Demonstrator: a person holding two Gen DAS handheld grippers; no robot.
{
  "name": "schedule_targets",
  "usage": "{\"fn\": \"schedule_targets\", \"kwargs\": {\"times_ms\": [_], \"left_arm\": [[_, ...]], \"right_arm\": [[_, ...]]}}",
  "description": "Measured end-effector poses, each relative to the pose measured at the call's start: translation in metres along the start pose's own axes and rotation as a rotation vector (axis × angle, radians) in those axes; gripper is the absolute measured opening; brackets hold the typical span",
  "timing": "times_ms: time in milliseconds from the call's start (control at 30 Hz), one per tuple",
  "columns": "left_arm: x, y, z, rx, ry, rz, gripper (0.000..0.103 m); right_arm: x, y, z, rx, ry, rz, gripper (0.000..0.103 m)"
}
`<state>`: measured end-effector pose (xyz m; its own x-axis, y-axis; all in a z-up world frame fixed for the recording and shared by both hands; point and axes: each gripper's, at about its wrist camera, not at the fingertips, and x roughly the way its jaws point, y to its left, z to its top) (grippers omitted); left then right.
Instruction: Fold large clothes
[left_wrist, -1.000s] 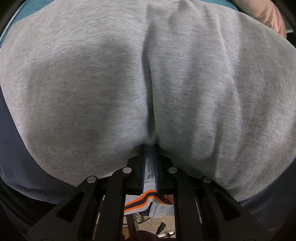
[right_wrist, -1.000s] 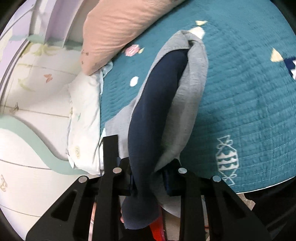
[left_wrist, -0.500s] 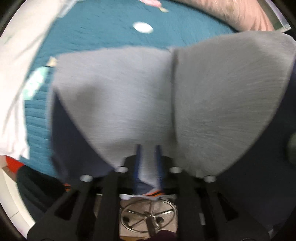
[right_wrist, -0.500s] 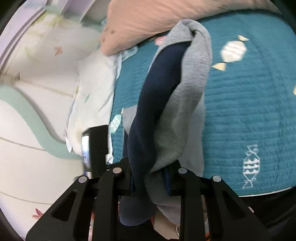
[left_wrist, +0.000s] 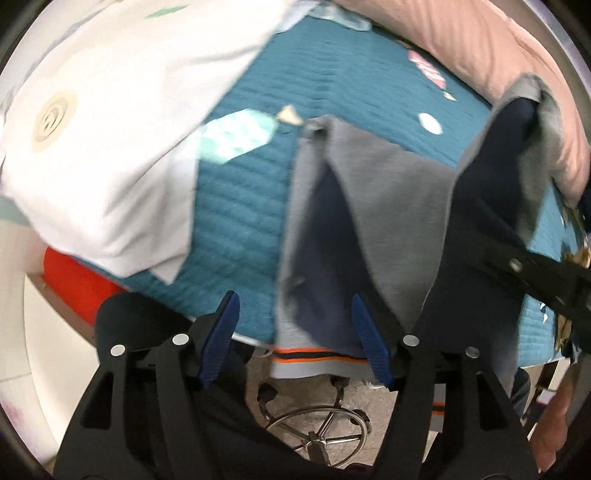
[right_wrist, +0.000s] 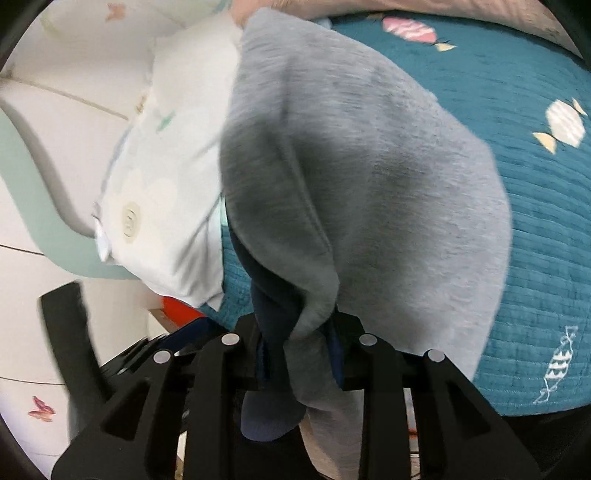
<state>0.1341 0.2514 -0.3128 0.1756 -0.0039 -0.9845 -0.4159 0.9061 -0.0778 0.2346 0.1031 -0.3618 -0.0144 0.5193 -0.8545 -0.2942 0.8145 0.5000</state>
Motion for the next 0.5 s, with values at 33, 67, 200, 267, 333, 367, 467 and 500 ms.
{"fn": "schedule_targets", "kwargs": {"times_ms": [33,67,200,267,333,367,467,500], "left_arm": [[0.000,0.006,-0.003,-0.015,0.004,0.001,0.065],[0.002,0.015,-0.005,-0.035,0.010,0.000,0.065],[0.014,0.029,-0.014,-0.075,0.032,0.005,0.065],[0.016,0.037,-0.019,-0.089,0.046,0.003,0.065],[0.020,0.041,-0.022,-0.096,0.057,0.001,0.065],[0.020,0.042,-0.024,-0.097,0.059,0.001,0.065],[0.017,0.044,-0.027,-0.108,0.060,-0.008,0.065],[0.017,0.044,-0.026,-0.106,0.059,-0.007,0.065]], "right_arm": [[0.010,0.003,0.003,-0.005,0.015,-0.011,0.028],[0.025,0.009,0.007,-0.014,0.037,-0.035,0.029],[0.069,0.025,0.011,-0.035,0.078,-0.134,0.036],[0.087,0.028,0.012,-0.029,0.094,-0.161,0.042],[0.103,0.030,0.016,-0.015,0.103,-0.175,0.046],[0.108,0.033,0.019,-0.011,0.104,-0.184,0.048],[0.114,0.028,0.019,-0.014,0.107,-0.162,0.073],[0.113,0.035,0.016,-0.006,0.102,-0.139,0.078]]}}
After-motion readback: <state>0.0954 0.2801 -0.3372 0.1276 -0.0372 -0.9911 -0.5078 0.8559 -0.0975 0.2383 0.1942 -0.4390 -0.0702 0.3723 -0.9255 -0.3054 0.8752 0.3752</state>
